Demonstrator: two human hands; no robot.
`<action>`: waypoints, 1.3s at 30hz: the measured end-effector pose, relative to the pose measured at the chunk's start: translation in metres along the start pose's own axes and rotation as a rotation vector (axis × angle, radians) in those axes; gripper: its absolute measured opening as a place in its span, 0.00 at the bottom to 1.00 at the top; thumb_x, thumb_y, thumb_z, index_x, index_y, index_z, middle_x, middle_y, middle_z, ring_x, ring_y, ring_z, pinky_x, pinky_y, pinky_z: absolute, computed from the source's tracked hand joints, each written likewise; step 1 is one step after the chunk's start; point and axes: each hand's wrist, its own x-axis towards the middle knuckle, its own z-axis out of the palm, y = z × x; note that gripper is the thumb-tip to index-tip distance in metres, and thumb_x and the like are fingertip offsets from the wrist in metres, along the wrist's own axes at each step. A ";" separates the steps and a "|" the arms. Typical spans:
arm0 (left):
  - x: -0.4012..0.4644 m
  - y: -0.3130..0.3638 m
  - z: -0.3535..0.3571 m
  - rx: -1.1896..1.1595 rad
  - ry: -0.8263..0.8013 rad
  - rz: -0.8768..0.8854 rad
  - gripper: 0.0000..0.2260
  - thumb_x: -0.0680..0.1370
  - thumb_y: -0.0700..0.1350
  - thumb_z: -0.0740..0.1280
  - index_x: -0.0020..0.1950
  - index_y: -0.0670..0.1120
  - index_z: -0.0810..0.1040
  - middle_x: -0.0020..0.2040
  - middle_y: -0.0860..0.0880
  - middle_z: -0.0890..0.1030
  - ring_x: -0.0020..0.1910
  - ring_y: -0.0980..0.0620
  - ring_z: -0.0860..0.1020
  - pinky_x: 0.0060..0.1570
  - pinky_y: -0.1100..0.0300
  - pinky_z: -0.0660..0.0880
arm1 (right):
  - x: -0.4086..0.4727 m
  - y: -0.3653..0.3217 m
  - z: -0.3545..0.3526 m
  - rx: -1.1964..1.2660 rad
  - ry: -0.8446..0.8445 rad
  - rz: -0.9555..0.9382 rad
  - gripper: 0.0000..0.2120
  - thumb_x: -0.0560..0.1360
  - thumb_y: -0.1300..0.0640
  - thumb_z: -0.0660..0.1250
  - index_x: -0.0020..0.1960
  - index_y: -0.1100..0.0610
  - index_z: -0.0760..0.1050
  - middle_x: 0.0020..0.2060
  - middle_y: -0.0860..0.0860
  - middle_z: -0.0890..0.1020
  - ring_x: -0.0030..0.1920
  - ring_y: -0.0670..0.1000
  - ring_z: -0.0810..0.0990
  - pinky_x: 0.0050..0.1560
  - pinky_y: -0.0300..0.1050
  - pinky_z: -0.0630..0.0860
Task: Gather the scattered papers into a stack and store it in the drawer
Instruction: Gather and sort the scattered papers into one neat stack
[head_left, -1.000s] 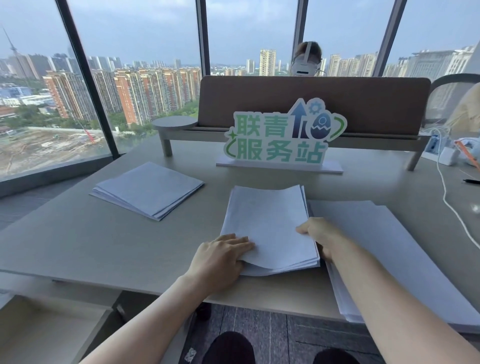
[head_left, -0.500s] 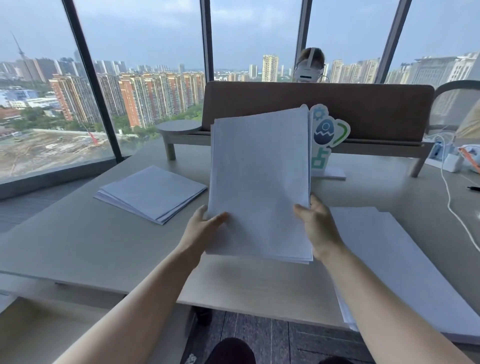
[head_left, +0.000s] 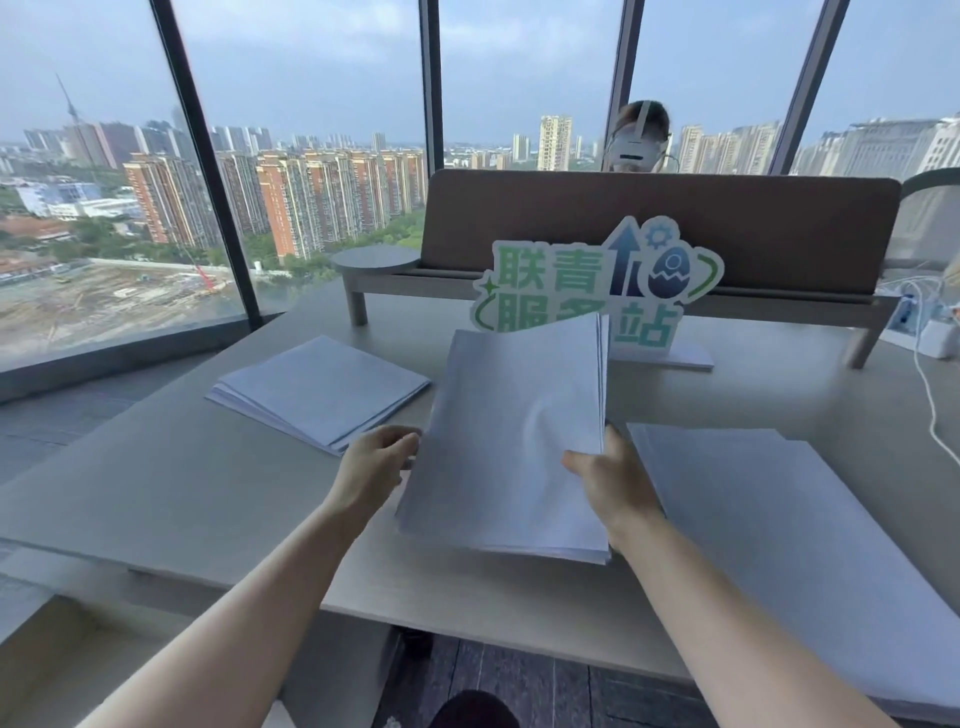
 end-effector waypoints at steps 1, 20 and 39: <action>0.007 -0.003 -0.007 0.062 0.024 0.017 0.07 0.71 0.48 0.66 0.44 0.50 0.82 0.41 0.49 0.83 0.41 0.49 0.79 0.44 0.56 0.72 | 0.002 0.001 0.002 -0.008 -0.015 0.022 0.16 0.72 0.67 0.64 0.57 0.53 0.77 0.49 0.47 0.83 0.50 0.50 0.81 0.50 0.47 0.77; 0.103 -0.021 -0.062 0.957 0.002 -0.150 0.37 0.62 0.58 0.66 0.69 0.43 0.71 0.63 0.40 0.76 0.64 0.39 0.72 0.62 0.52 0.70 | 0.036 0.020 0.017 -0.084 -0.094 0.191 0.15 0.70 0.69 0.64 0.55 0.58 0.74 0.52 0.58 0.82 0.45 0.54 0.79 0.47 0.47 0.77; 0.122 -0.021 -0.065 1.248 0.019 -0.086 0.20 0.74 0.49 0.64 0.65 0.46 0.72 0.61 0.43 0.79 0.58 0.41 0.75 0.48 0.58 0.70 | 0.045 0.020 0.031 -0.101 -0.136 0.215 0.14 0.71 0.67 0.64 0.54 0.55 0.74 0.51 0.54 0.83 0.53 0.57 0.82 0.57 0.55 0.79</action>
